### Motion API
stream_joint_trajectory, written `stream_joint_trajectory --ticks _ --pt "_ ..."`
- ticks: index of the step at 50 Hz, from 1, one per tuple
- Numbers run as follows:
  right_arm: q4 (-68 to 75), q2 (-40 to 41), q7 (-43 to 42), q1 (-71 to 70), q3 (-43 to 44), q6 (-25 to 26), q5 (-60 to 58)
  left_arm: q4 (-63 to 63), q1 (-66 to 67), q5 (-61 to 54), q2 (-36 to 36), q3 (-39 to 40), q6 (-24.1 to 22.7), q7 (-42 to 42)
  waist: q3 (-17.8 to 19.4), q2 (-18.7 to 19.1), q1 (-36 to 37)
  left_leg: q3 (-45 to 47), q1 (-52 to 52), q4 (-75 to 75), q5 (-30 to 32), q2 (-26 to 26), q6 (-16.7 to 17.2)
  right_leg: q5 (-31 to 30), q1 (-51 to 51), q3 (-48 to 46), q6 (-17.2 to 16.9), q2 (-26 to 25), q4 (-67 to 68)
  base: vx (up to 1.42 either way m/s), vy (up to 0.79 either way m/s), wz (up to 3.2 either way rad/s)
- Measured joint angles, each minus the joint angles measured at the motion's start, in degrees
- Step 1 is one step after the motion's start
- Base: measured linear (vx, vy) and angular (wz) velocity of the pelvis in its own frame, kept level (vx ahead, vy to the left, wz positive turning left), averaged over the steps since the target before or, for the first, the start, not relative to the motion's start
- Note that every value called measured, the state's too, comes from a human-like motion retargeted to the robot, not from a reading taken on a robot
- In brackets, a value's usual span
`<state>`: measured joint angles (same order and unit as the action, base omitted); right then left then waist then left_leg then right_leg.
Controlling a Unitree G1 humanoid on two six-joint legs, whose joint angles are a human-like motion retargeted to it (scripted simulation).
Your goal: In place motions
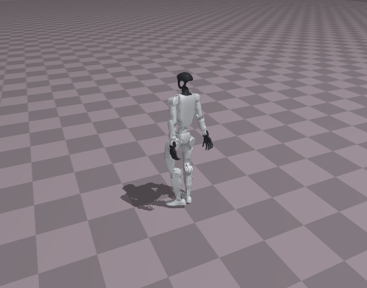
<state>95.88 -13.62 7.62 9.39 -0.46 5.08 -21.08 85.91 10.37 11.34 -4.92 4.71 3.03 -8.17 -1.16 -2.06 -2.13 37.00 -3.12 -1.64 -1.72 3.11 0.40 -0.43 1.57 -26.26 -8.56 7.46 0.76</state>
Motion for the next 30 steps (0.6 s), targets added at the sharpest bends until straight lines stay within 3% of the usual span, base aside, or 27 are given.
stream_joint_trajectory --ticks 4,7,12,17,22,30 --pt "-2.6 -1.0 -2.1 -1.8 -2.2 0.4 -2.7 0.6 0.4 2.6 0.0 1.7 1.8 -0.8 -2.3 1.4 -5.9 -0.1 -0.1 3.3 1.3 -0.1 -0.4 -0.5 -0.9 0.0 -0.1 -0.6 0.0 0.04 0.02 -0.11" --pt "-5.5 0.0 -4.2 -3.3 -1.5 -0.9 0.5 -1.5 -0.3 4.0 -0.5 2.3 2.4 -1.3 -1.5 1.5 -7.5 0.5 -0.5 3.7 1.6 -0.3 -0.4 -0.9 -0.8 0.4 0.2 -0.7 -0.1 -0.08 0.02 -0.19" --pt "-8.0 2.9 -1.3 -3.8 -2.1 -3.3 3.5 -4.3 -0.9 5.1 -2.2 0.7 1.8 -2.6 -1.9 1.2 -4.6 1.5 -1.4 3.4 1.9 -0.6 -0.4 -1.5 -0.8 1.5 1.2 -1.3 -0.2 0.08 -0.02 -0.39" --pt "-9.4 4.1 -0.9 -5.4 -7.6 -1.9 -5.2 -6.4 -0.6 5.3 -4.0 1.0 0.4 -4.7 -1.9 0.6 -4.6 0.9 -0.9 2.9 2.8 -0.5 -0.5 -2.0 -0.8 0.1 2.7 -2.0 -0.8 0.02 0.00 -0.03" --pt "-11.3 3.5 -0.3 -6.2 -12.8 -1.9 -12.6 -6.9 -0.3 6.9 -5.3 2.9 0.3 -5.0 -1.3 1.2 -4.9 0.1 0.7 2.1 3.6 -1.6 -0.8 -2.0 -0.6 -2.2 2.0 -1.5 -1.0 -0.01 0.05 0.26" --pt "-9.0 2.6 0.3 -4.5 -6.4 -1.5 -3.2 -6.1 -1.2 4.6 -4.2 3.4 0.2 -4.3 1.0 0.7 -0.4 -4.8 6.9 -1.3 6.0 -1.5 -1.7 -0.8 1.0 -11.6 0.9 0.3 -2.1 -0.10 0.10 1.14"
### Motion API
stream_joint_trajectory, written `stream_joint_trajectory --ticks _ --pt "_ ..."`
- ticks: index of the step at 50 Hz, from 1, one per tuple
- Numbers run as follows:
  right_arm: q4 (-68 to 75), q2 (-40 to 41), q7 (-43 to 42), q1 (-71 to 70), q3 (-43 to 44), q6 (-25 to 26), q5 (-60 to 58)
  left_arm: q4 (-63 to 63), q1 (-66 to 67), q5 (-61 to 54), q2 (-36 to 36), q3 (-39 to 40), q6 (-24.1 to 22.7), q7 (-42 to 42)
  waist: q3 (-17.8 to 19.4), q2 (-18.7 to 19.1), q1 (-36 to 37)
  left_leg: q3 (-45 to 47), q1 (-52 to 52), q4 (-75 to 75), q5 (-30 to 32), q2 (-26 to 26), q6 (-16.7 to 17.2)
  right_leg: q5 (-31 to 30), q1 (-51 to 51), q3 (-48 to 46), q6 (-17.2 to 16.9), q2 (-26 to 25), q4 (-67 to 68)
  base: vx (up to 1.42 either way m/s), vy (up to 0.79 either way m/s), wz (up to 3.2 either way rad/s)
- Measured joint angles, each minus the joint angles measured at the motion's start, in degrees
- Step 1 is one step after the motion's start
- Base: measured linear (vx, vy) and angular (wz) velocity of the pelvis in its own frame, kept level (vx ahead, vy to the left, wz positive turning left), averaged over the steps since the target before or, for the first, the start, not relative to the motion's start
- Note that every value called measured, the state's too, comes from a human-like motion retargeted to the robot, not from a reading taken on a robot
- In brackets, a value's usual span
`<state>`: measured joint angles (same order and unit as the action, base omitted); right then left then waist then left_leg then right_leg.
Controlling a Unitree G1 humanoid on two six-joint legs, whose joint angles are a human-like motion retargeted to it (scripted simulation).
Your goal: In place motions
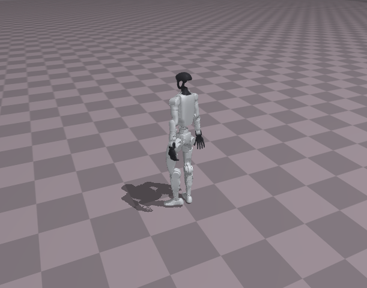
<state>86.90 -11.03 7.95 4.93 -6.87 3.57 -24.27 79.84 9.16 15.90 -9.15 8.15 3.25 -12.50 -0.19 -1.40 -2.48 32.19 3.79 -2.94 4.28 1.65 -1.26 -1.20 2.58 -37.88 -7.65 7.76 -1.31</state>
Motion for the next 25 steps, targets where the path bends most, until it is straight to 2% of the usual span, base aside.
stream_joint_trajectory --ticks 3,8,13,15,18,22,25 --pt "1.1 -1.1 0.1 1.0 2.2 0.0 2.3 0.7 -0.2 -1.4 0.8 -0.3 -0.2 1.5 0.7 -0.7 1.5 0.0 2.2 -1.6 -1.9 0.4 -1.0 0.8 1.0 -4.8 -0.8 1.4 -0.6 -0.14 0.15 1.81" --pt "2.4 -3.1 -1.8 3.0 2.9 1.2 -0.5 2.5 1.9 -1.6 1.4 -0.6 0.2 2.1 -0.2 -3.1 2.7 17.8 -0.5 -3.1 -8.4 -1.8 -3.4 2.0 2.0 -12.4 -3.0 5.1 -0.5 -0.06 0.14 2.01" --pt "2.7 -3.8 -3.9 3.8 2.8 2.3 -3.2 5.6 3.7 -1.4 0.9 1.6 1.1 2.8 -1.3 -5.4 1.4 30.6 -3.6 -4.3 -9.3 -2.8 -5.8 2.5 3.7 -19.0 -5.3 7.7 -0.2 0.03 0.15 1.95" --pt "2.5 -3.7 -3.6 3.9 3.4 2.2 -2.8 6.7 4.2 -1.8 0.7 2.9 1.3 3.8 -1.6 -5.6 1.7 31.7 -4.2 -3.4 -7.3 -2.9 -6.1 2.4 4.5 -20.8 -6.2 7.8 -0.1 0.08 0.14 1.48" --pt "1.8 -3.5 -3.3 3.7 4.4 2.3 -1.7 8.0 4.9 -3.0 1.0 4.6 1.6 4.6 -1.9 -4.7 3.6 31.0 -4.4 0.3 -3.5 -2.2 -3.7 2.1 5.5 -22.8 -6.9 6.4 0.1 0.14 0.21 1.00" --pt "-0.4 -3.3 -3.6 2.8 4.4 2.3 -0.4 8.7 5.5 -4.6 2.3 6.5 1.7 4.5 -2.1 -4.8 6.5 29.4 -4.3 5.0 -4.2 1.3 -5.1 0.6 6.4 -23.9 -7.3 6.4 0.4 0.13 0.18 0.51" --pt "-2.8 -2.7 -4.2 1.3 3.9 1.7 0.5 8.0 5.8 -4.9 3.4 7.3 1.5 4.1 -2.2 -4.9 7.7 27.7 -3.7 6.3 -4.6 2.2 -4.8 -0.7 6.7 -24.5 -7.3 6.4 0.8 0.10 0.18 0.39"
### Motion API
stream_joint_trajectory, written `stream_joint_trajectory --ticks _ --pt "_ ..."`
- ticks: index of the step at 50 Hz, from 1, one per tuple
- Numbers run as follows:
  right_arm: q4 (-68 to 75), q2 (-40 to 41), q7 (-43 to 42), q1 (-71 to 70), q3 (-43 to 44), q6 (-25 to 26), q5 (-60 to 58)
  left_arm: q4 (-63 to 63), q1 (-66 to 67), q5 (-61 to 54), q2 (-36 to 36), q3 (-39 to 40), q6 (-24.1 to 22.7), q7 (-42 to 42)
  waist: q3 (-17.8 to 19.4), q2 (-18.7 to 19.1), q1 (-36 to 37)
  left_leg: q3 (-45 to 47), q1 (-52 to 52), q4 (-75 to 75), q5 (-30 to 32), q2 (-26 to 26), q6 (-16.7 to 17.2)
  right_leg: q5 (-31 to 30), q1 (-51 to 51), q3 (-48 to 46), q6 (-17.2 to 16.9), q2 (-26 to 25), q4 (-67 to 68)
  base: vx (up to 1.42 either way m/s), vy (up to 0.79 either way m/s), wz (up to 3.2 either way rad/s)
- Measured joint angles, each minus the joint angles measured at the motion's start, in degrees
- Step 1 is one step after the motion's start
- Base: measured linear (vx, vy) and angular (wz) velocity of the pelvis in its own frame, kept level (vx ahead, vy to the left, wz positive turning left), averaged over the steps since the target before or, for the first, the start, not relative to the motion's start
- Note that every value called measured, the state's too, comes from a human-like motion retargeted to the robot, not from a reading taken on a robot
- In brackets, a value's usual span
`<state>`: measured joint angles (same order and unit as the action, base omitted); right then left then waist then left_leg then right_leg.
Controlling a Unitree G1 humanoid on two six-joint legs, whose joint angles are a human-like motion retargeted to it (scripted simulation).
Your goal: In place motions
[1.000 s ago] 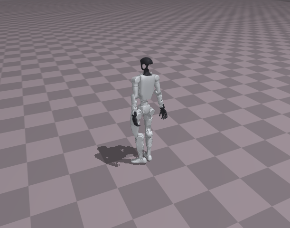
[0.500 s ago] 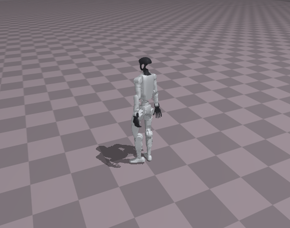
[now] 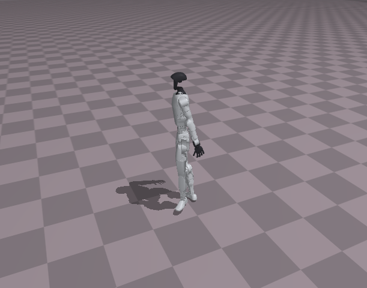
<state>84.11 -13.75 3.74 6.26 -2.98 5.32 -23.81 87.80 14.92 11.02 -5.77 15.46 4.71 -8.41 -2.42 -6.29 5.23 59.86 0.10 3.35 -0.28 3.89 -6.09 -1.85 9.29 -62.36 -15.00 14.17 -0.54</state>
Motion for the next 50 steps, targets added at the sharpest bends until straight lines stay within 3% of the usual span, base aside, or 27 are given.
stream_joint_trajectory --ticks 8,12,17,20,23,28,32,33,35,37,38,42,50 --pt "-3.7 2.3 0.4 -1.5 -1.0 -2.3 2.2 -2.6 -1.3 2.8 0.4 -2.8 -0.4 -0.5 -1.7 -0.2 1.7 -5.8 2.0 -1.6 -2.7 0.8 0.8 -4.5 1.9 -3.9 0.0 0.3 1.3 0.17 0.22 0.51" --pt "-3.8 2.4 1.6 -1.1 -1.6 -2.8 1.0 -3.9 -3.0 2.8 0.5 -4.4 -0.7 -0.2 -2.0 0.7 2.8 -8.6 1.1 -1.2 -4.6 1.4 1.1 -10.1 4.2 -5.4 0.2 1.1 4.6 0.25 0.25 0.50" --pt "-4.1 1.3 -0.9 -0.5 -1.6 -2.5 -0.3 -2.7 -7.8 0.8 1.3 -5.8 -0.5 0.1 -1.4 6.8 -1.3 -14.3 0.0 -1.4 -6.0 -3.4 1.3 -18.8 4.2 -2.7 7.4 1.7 17.1 0.18 0.20 1.16" --pt "-4.1 1.1 -1.4 -1.3 -1.8 -2.3 0.8 -2.9 -11.1 0.7 0.7 -6.5 -0.6 -0.6 -1.1 8.9 -6.1 -18.1 2.5 -2.1 -5.0 -5.9 0.7 -15.5 -4.5 11.7 0.0 1.9 26.8 -0.05 -0.07 1.47" --pt "-3.6 1.8 -0.5 -2.4 -1.3 -2.2 2.6 -4.3 -14.0 2.4 -1.3 -7.9 -0.6 -1.4 -0.6 7.8 -7.6 -19.2 5.9 -2.4 -2.6 -7.4 0.8 -11.9 -13.7 27.7 0.0 -6.2 25.3 -0.11 -0.26 0.85" --pt "-2.5 2.2 0.9 -1.2 -0.8 -2.1 3.2 -6.5 -15.0 4.1 -2.5 -10.3 -1.1 -0.8 1.8 4.3 -11.0 -24.5 2.8 -2.8 -3.9 -1.8 -0.2 -1.4 -12.9 36.8 0.1 -5.2 17.7 0.21 0.05 1.37" --pt "-1.2 2.2 0.8 0.3 -1.0 -1.6 2.0 -6.1 -14.0 3.9 -1.7 -10.4 -1.2 -0.5 2.7 2.4 -12.3 -28.4 0.0 -2.3 -3.4 1.1 -0.5 7.7 -14.0 46.8 3.7 -8.0 9.1 0.23 -0.06 1.17" --pt "-0.9 2.3 0.7 0.6 -1.1 -1.5 1.9 -5.6 -13.7 3.6 -1.5 -10.4 -1.2 -0.4 3.1 2.2 -12.1 -29.1 -0.8 -2.3 -3.3 1.5 -0.5 7.9 -13.6 46.9 6.5 -8.5 7.0 0.20 -0.08 0.65" --pt "-0.2 2.5 0.9 0.9 -1.3 -1.2 1.7 -4.1 -13.2 3.2 -1.2 -9.9 -1.0 -0.7 3.3 1.2 -10.6 -29.4 -2.1 -2.5 -3.2 2.5 -0.3 8.3 -11.9 46.6 7.6 -9.0 4.7 0.19 -0.09 0.10" --pt "0.0 2.7 1.9 1.4 -0.9 -0.9 1.5 -2.0 -12.8 3.5 -1.0 -9.9 -0.5 -1.2 2.5 0.9 -7.9 -29.2 -2.2 -3.0 -2.9 2.6 0.3 9.2 -9.2 37.3 5.2 -6.5 4.5 0.23 -0.08 0.14" --pt "-0.1 2.8 2.6 1.7 -0.1 -0.8 1.2 -0.8 -12.7 3.8 -0.9 -10.5 -0.1 -1.3 2.5 1.2 -7.8 -30.7 -2.5 -3.3 -2.6 2.4 0.5 9.0 -8.7 40.0 4.9 -6.7 4.1 0.26 -0.09 0.72" --pt "-1.9 2.8 2.5 2.4 1.1 -0.9 -0.8 1.8 -10.7 2.5 0.0 -11.7 -0.1 0.1 1.4 1.4 -5.0 -31.8 -3.3 -3.6 -2.0 2.4 0.9 9.2 -6.4 36.4 4.7 -6.6 3.0 0.20 -0.09 0.49" --pt "-4.1 2.7 1.0 0.2 -0.2 -1.6 0.1 1.8 -8.1 4.2 0.6 -9.5 0.1 0.3 0.1 2.6 -6.3 -33.9 -3.0 -3.7 -0.9 2.0 1.9 9.8 -5.0 34.2 4.1 -7.0 2.6 0.06 -0.04 0.34"
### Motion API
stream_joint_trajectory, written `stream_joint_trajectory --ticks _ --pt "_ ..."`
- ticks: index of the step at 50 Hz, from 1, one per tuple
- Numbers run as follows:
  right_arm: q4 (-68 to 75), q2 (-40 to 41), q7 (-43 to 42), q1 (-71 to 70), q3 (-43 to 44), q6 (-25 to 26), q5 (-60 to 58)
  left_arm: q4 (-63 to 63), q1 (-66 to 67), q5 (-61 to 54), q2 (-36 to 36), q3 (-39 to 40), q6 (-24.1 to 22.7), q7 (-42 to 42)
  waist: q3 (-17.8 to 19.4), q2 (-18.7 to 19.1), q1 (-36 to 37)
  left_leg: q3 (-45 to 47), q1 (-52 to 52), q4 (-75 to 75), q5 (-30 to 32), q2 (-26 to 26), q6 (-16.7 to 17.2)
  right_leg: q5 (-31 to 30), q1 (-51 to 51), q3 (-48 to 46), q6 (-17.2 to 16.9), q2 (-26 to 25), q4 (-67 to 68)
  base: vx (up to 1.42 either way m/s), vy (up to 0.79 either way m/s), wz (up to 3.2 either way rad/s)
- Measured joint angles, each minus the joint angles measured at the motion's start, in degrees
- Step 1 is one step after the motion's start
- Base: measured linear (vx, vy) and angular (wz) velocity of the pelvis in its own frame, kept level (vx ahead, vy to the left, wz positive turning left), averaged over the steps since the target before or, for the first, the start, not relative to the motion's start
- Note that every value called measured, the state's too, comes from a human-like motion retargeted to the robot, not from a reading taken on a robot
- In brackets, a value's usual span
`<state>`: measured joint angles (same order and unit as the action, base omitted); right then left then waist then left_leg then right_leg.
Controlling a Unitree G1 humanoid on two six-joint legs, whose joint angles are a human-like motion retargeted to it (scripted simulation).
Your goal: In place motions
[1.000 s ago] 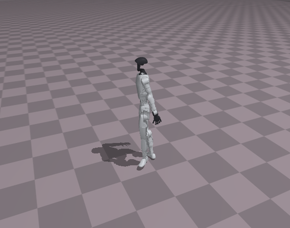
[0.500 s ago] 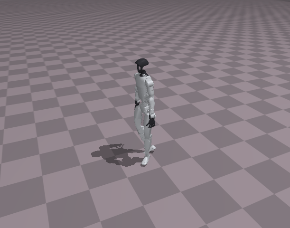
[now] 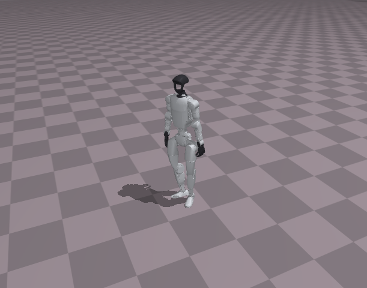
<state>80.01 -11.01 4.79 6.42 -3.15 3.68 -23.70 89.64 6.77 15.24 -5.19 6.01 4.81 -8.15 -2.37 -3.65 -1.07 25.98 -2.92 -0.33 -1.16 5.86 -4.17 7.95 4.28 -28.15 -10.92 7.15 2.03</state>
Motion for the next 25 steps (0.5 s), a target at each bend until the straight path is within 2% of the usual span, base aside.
stream_joint_trajectory --ticks 12,18,21,25 --pt "-1.0 0.9 1.0 0.1 -1.0 -0.6 0.0 -3.3 -1.0 -1.1 0.0 -0.4 -0.4 -0.5 -0.1 -0.4 1.1 -1.1 0.5 -0.7 1.1 -0.6 1.5 0.4 0.0 -0.2 -0.5 -0.4 0.5 0.03 -0.04 0.13" --pt "-1.3 0.8 1.8 0.1 -1.2 -0.4 -0.8 -3.5 -1.4 -1.7 0.2 -0.6 -0.6 -0.7 0.2 -0.6 1.2 -2.9 2.1 -5.5 1.4 -1.7 5.5 -0.4 -2.6 3.4 -0.7 0.1 2.6 -0.01 0.00 -0.45" --pt "-2.0 0.6 2.0 -0.2 -0.8 -0.6 -1.2 -2.9 -1.4 -2.1 0.4 -0.9 -0.7 0.0 0.8 -0.7 2.0 -9.2 3.3 -8.1 3.9 -1.6 7.4 -1.7 -3.9 5.4 0.5 0.3 2.9 -0.05 0.04 -1.21" --pt "-3.1 -0.1 2.5 -0.6 -0.5 -1.0 -1.5 -1.9 -0.9 -2.1 0.5 -1.9 -1.0 1.1 1.7 -0.1 -0.8 -24.6 0.5 -6.4 4.8 -0.4 10.6 -3.2 -4.6 5.2 1.9 0.4 3.7 -0.03 0.08 -0.93"
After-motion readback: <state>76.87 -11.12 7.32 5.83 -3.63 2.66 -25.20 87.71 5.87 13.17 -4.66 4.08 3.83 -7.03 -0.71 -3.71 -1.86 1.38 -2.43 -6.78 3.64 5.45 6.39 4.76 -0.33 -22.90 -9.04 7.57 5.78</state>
